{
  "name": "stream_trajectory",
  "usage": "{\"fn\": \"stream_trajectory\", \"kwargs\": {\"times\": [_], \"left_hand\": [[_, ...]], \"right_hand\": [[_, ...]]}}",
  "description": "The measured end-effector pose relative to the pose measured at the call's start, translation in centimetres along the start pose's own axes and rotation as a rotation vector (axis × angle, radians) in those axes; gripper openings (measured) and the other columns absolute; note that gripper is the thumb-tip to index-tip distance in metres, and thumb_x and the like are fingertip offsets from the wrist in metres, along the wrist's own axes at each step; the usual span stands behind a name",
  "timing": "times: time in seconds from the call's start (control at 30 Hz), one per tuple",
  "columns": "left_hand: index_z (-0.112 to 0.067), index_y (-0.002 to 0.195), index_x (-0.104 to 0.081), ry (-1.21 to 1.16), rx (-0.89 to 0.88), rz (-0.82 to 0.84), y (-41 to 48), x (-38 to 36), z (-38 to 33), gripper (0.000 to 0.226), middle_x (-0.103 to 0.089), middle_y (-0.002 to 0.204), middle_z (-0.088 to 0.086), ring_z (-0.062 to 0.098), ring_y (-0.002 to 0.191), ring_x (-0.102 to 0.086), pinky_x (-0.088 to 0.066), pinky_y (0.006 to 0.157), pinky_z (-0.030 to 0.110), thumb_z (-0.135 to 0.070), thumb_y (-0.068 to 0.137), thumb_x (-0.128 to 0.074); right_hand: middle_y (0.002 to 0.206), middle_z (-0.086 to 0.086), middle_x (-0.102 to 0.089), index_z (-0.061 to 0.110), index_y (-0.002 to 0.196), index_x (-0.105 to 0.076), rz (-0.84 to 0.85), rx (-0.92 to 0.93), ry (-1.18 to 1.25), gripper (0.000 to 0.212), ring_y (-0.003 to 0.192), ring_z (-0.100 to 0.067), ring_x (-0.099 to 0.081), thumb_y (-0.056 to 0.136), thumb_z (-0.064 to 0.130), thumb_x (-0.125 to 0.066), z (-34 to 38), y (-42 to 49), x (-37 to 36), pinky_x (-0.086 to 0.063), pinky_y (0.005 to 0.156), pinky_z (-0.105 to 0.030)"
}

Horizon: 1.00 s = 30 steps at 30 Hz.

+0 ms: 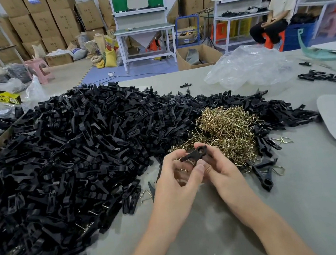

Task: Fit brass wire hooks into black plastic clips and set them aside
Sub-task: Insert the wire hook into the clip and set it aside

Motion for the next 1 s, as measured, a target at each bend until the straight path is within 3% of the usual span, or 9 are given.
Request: {"fn": "stream_trajectory", "kwargs": {"times": [0.1,0.17,0.27,0.47,0.63,0.7,0.83,0.93,1.0], "left_hand": [[-0.048,0.117,-0.049,0.201,-0.089,-0.049,-0.1,0.2,-0.3,0.044,-0.064,0.097,-0.019,0.005,0.086,-0.065,-0.053,0.074,0.024,-0.059,0.077,-0.064],[-0.053,0.115,-0.046,0.291,-0.135,-0.060,-0.1,0.4,-0.5,0.039,-0.063,0.098,-0.021,0.004,0.089,-0.064,-0.054,0.074,0.026,-0.059,0.079,-0.060],[-0.054,0.116,-0.041,0.431,-0.198,-0.068,-0.2,0.3,-0.8,0.038,-0.058,0.100,-0.025,-0.001,0.090,-0.062,-0.050,0.070,0.016,-0.055,0.083,-0.060],[-0.043,0.116,-0.043,0.643,-0.251,-0.152,-0.9,0.5,-1.8,0.041,-0.053,0.093,-0.027,-0.016,0.088,-0.052,-0.040,0.060,0.006,-0.053,0.081,-0.063],[-0.028,0.109,-0.050,0.718,-0.339,-0.265,-1.3,0.3,-3.5,0.037,-0.037,0.102,-0.019,0.002,0.078,-0.051,-0.039,0.050,0.018,-0.044,0.080,-0.067],[-0.024,0.108,-0.052,0.742,-0.379,-0.290,-1.0,-0.8,-4.5,0.035,-0.043,0.104,-0.012,0.010,0.081,-0.055,-0.044,0.051,0.024,-0.041,0.082,-0.069],[-0.023,0.105,-0.053,0.804,-0.453,-0.259,0.6,-5.8,-7.3,0.033,-0.049,0.102,-0.008,0.015,0.086,-0.057,-0.034,0.051,0.021,-0.047,0.085,-0.064],[-0.021,0.108,-0.055,0.797,-0.502,-0.146,2.2,-12.5,-9.1,0.035,-0.053,0.105,-0.003,0.018,0.093,-0.056,-0.038,0.055,0.026,-0.048,0.085,-0.058],[-0.022,0.112,-0.053,0.767,-0.511,-0.037,3.2,-18.0,-9.7,0.034,-0.053,0.109,-0.001,0.018,0.099,-0.052,-0.039,0.060,0.026,-0.046,0.088,-0.052]], "right_hand": [[0.125,-0.011,-0.070,0.027,0.128,-0.064,-0.001,-0.040,0.065,0.039,0.116,-0.026,-0.068,0.104,0.001,-0.045,-0.5,0.1,0.0,-0.057,0.088,-0.026],[0.124,-0.012,-0.071,0.028,0.125,-0.067,0.002,-0.041,0.090,0.029,0.115,-0.026,-0.069,0.102,0.017,-0.054,-0.4,0.2,-0.1,-0.056,0.087,-0.026],[0.118,-0.013,-0.073,0.032,0.118,-0.072,-0.002,-0.057,0.099,0.028,0.110,-0.027,-0.070,0.091,0.035,-0.065,-0.3,0.2,0.0,-0.056,0.086,-0.026],[0.109,-0.010,-0.076,0.028,0.112,-0.075,-0.072,-0.042,-0.004,0.022,0.101,-0.026,-0.073,0.098,0.020,-0.060,0.2,-0.1,0.4,-0.057,0.077,-0.025],[0.105,-0.010,-0.076,0.017,0.109,-0.073,-0.135,-0.012,-0.051,0.017,0.094,-0.029,-0.072,0.099,0.010,-0.062,0.8,-0.6,0.6,-0.059,0.088,-0.038],[0.100,-0.006,-0.076,0.023,0.100,-0.076,-0.202,0.006,-0.036,0.017,0.091,-0.022,-0.072,0.099,0.012,-0.063,1.4,-0.7,1.4,-0.058,0.085,-0.033],[0.095,0.000,-0.076,0.023,0.098,-0.076,-0.386,0.056,0.047,0.013,0.089,-0.013,-0.068,0.098,0.019,-0.063,3.5,-1.2,5.7,-0.056,0.085,-0.034],[0.089,0.006,-0.076,0.020,0.102,-0.074,-0.579,0.073,0.076,0.013,0.082,-0.006,-0.067,0.099,0.025,-0.062,5.7,-2.5,11.4,-0.052,0.077,-0.026],[0.099,0.002,-0.077,0.019,0.112,-0.072,-0.716,0.058,0.087,0.020,0.091,-0.008,-0.071,0.101,0.027,-0.057,6.8,-3.6,15.7,-0.056,0.079,-0.027]]}}
Point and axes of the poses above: each hand's wrist, its own y-axis towards the middle knuckle, its own x-axis out of the back of the hand, z = x × y, the point moved 9 cm from there along y, towards the middle knuckle
